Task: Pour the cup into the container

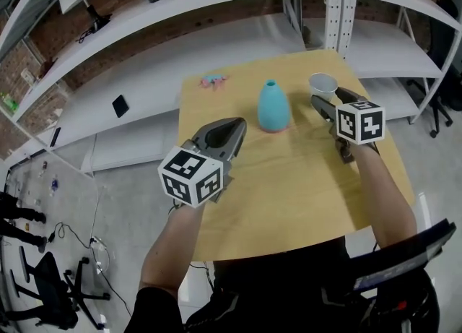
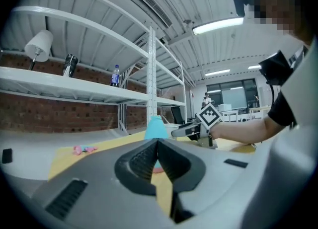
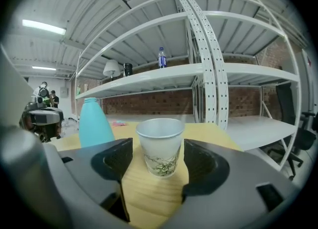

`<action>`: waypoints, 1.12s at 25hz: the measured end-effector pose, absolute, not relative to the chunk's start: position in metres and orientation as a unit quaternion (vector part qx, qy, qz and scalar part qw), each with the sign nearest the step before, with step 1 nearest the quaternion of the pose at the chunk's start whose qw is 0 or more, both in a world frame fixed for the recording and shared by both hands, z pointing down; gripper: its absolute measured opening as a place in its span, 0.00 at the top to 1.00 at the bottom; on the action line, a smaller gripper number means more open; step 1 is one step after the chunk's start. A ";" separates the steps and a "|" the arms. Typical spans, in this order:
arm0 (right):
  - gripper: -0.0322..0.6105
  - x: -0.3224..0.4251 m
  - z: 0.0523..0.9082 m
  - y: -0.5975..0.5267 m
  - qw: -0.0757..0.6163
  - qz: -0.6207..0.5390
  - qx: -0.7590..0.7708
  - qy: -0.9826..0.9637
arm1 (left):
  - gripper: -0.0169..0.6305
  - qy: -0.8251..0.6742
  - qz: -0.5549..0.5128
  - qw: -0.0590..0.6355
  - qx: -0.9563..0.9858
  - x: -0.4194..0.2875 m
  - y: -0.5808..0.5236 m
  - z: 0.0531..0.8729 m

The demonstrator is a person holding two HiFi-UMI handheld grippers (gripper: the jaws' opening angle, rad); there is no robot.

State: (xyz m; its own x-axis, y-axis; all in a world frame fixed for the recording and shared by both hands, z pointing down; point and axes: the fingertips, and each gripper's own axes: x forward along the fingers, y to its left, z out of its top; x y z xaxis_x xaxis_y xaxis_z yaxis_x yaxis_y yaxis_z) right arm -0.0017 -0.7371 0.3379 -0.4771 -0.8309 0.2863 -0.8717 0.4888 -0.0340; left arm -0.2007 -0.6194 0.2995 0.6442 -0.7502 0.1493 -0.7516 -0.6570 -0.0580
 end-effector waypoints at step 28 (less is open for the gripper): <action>0.48 -0.012 0.341 -0.757 0.114 0.094 0.487 -0.861 | 0.97 -0.347 0.067 0.029 0.935 -0.194 -0.637 0.332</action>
State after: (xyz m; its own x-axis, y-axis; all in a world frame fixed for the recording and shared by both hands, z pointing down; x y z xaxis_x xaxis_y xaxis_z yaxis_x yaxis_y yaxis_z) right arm -0.0124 -0.7566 0.3413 -0.5004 -0.8168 0.2870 -0.8594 0.5088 -0.0506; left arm -0.1945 -0.6368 0.3315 0.7499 -0.6455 0.1450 -0.6531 -0.7572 0.0069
